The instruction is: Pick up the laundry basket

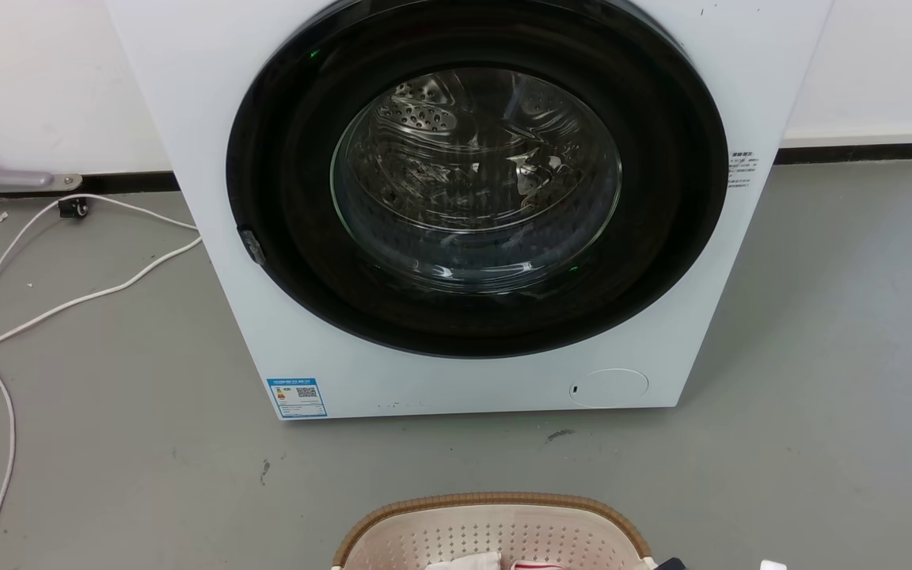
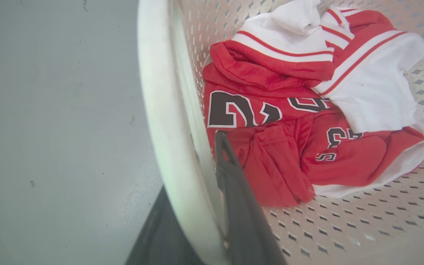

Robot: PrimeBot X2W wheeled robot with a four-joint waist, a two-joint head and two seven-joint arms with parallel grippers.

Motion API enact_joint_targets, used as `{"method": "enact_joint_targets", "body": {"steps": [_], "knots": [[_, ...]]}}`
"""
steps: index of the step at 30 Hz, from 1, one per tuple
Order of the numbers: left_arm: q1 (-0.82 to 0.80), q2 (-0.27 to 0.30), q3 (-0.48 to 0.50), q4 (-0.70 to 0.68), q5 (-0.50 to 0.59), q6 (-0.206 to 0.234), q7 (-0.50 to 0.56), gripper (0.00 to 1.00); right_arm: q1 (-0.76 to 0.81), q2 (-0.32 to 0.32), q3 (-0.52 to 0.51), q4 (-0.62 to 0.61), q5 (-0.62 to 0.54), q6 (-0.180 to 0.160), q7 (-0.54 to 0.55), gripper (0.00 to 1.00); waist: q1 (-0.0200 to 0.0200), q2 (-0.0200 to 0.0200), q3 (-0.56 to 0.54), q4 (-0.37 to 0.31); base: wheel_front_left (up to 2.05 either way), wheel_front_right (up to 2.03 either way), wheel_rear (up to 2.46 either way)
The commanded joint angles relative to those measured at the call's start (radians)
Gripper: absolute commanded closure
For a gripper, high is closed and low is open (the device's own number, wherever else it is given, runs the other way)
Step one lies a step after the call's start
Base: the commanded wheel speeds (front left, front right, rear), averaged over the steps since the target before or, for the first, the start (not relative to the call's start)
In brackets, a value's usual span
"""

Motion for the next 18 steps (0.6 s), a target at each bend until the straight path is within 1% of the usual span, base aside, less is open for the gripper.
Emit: {"method": "enact_joint_targets", "body": {"steps": [1,18], "knots": [[-0.002,0.018,-0.001,-0.008,-0.004,0.002,-0.012,1.0,0.018,-0.013,0.012,0.007,-0.006,0.003,0.006,1.0,0.0,0.0,0.0,0.0,0.0,0.0,0.0],[-0.001,0.019,-0.014,-0.008,-0.021,0.006,-0.01,1.0,0.022,-0.012,0.018,0.007,0.004,0.003,0.009,1.0,0.0,0.0,-0.002,-0.003,0.0,0.0,0.0]]}}
